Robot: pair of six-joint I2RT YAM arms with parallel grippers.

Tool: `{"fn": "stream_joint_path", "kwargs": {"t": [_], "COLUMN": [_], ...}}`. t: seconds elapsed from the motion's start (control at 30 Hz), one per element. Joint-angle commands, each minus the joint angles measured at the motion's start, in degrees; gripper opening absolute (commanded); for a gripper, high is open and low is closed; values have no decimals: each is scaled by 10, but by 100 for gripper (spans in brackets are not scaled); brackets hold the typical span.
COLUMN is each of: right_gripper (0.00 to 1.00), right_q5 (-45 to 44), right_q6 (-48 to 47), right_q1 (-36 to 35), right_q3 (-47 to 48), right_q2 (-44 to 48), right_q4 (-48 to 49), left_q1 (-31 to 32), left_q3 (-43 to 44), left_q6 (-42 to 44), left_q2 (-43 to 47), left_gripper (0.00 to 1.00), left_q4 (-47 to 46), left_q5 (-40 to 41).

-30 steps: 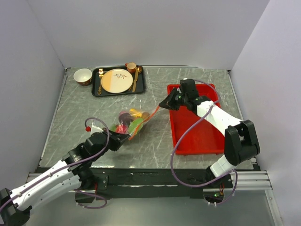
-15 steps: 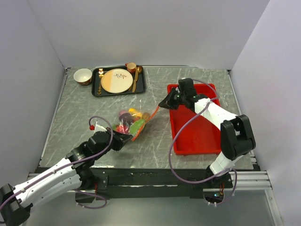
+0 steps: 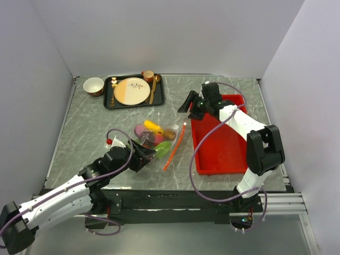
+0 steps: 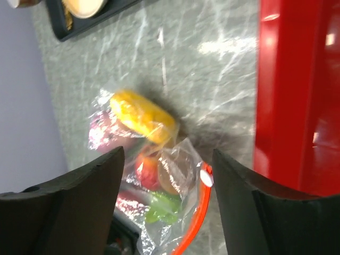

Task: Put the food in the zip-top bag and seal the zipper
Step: Place the zipper food storage bag at the center of the board, then reset both arms

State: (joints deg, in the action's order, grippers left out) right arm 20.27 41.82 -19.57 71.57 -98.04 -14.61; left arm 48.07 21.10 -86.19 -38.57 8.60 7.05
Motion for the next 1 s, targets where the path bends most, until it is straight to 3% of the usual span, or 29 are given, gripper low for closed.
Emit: {"fn": "stream_joint_path", "kwargs": {"t": [0.0,0.23,0.27,0.3,0.5,0.6,0.73,0.87,0.97], "right_gripper": [77,80,82,83,92,94,100,100,100], "right_q5": [-49,-126,-138,-150,-230,-264,-354,-366,-362], "right_q6": [-40,-51,-49,-50,-65,-99,-112,-128,-154], "right_q1": [17,37,41,44,67,74,90,137,161], "right_q3": [32,-9,-17,-25,-67,-71,-78,-121,-150], "right_q2": [29,85,103,114,173,187,201,234,281], "right_q4": [-29,-62,-66,-67,-95,-107,-150,-136,-121], "left_q1": [-1,-1,-1,-1,-32,-54,-69,-102,-117], "left_q3": [32,60,66,73,166,258,373,442,441], "left_q6": [21,38,45,57,183,267,367,443,479], "left_q2": [34,57,53,50,-37,-119,-218,-255,-244], "left_gripper": [78,87,96,99,99,99,99,99,99], "left_q4": [25,78,82,89,59,105,208,230,184], "left_q5": [30,79,83,86,39,34,94,116,87]}}
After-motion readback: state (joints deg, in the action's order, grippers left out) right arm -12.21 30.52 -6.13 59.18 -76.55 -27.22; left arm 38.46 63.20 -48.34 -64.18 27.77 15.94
